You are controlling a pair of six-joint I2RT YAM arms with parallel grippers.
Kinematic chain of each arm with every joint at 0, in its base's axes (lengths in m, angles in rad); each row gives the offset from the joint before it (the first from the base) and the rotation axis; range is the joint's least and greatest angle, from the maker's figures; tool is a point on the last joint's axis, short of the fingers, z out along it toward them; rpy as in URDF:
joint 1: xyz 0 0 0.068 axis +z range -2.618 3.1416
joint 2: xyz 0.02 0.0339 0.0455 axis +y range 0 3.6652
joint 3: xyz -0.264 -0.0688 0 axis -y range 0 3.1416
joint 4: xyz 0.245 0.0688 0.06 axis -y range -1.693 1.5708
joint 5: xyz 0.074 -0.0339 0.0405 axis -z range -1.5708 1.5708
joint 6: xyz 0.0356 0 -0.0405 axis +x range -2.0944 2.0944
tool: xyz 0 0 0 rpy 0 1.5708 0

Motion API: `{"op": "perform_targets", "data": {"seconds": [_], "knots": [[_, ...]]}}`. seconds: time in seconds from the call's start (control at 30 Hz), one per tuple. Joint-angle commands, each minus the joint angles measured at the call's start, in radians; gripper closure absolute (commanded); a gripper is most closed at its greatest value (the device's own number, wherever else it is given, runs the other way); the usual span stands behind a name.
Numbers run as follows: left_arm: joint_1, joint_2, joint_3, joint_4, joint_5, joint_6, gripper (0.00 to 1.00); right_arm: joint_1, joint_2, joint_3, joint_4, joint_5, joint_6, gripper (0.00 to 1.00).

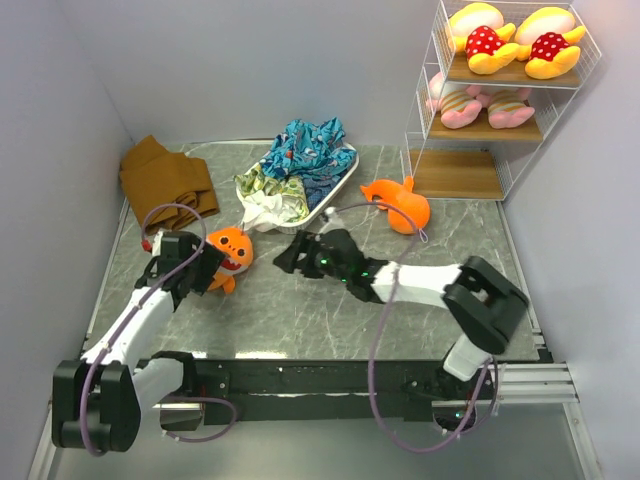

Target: Place and organize the stuffed toys onto the shelf

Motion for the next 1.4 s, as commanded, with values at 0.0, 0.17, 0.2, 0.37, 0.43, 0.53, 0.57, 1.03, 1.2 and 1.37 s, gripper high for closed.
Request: {"op": "perform_targets", "data": {"seconds": [0.0,0.17,0.2,0.37,0.43,0.53,0.57,1.03,1.2,1.37], "knots": [[0.001,-0.056,-0.015,-0.053,0.023,-0.065,0.19,0.071,0.165,0.199,0.092,0.032,0.018,0.19],[0.001,-0.08,0.045,-0.142,-0.048,-0.073,0.12,0.091,0.275,0.291,0.118,0.032,0.022,0.12],[0.001,-0.089,0.058,-0.159,-0.061,-0.069,0.11,0.097,0.301,0.308,0.108,0.032,0.009,0.12],[0.001,-0.134,0.164,-0.233,-0.179,-0.014,0.04,0.113,0.383,0.414,0.052,0.066,0.018,0.11],[0.001,-0.143,0.219,-0.245,-0.21,0.017,0.01,0.122,0.423,0.456,0.035,0.064,0.03,0.11],[0.001,-0.158,0.275,-0.268,-0.286,0.095,0.0,0.129,0.47,0.515,-0.006,0.081,0.042,0.11],[0.001,-0.169,0.304,-0.266,-0.303,0.15,0.0,0.129,0.489,0.522,-0.004,0.081,0.048,0.11],[0.001,-0.327,0.252,-0.063,-0.274,0.539,0.03,0.14,0.644,0.717,-0.055,0.057,0.082,0.21],[0.001,-0.309,0.266,-0.081,-0.25,0.547,0.03,0.139,0.653,0.701,0.032,-0.005,0.019,0.63],[0.001,-0.315,0.266,-0.069,-0.205,0.569,0.03,0.139,0.555,0.583,0.103,-0.071,-0.083,0.91]]}}
